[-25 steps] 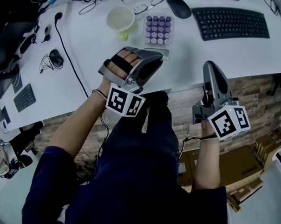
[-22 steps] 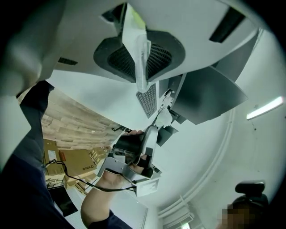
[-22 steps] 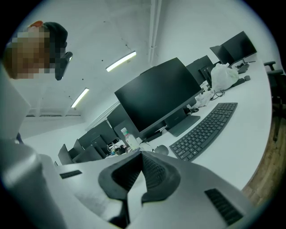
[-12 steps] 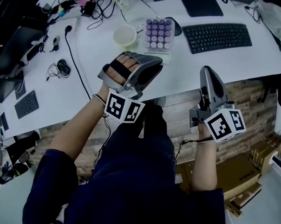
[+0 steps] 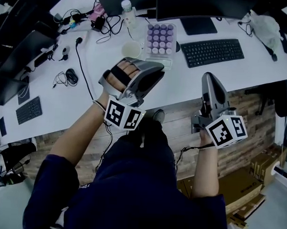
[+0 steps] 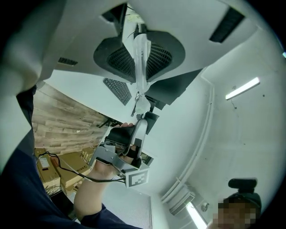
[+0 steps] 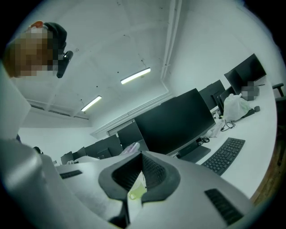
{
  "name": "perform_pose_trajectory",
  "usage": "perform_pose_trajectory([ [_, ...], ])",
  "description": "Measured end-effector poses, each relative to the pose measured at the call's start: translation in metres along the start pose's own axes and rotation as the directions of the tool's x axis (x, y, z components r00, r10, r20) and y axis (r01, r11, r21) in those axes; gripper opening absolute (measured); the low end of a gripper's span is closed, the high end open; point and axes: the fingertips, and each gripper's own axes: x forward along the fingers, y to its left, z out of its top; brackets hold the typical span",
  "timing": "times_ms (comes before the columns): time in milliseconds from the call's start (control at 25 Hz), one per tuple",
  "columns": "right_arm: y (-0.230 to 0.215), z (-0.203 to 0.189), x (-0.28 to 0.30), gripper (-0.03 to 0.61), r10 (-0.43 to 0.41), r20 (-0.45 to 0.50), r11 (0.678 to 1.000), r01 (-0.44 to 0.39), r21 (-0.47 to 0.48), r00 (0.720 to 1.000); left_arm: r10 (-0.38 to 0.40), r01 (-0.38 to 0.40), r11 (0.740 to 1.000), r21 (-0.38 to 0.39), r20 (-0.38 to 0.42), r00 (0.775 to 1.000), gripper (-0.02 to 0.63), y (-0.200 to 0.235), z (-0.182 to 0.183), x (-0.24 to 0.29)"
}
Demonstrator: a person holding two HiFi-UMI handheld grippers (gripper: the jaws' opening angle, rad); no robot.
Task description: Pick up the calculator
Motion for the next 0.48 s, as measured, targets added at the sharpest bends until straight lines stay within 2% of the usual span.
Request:
perform_pose_trajectory([
  [480,0.041,0.051,-0.01,0.003,0.057,0.079,0.996,-0.052,-0.07,0.995,0.128,-0.13,0.991,0.041,0.047,0.991,0.092,0.068,0.032,-0.029],
])
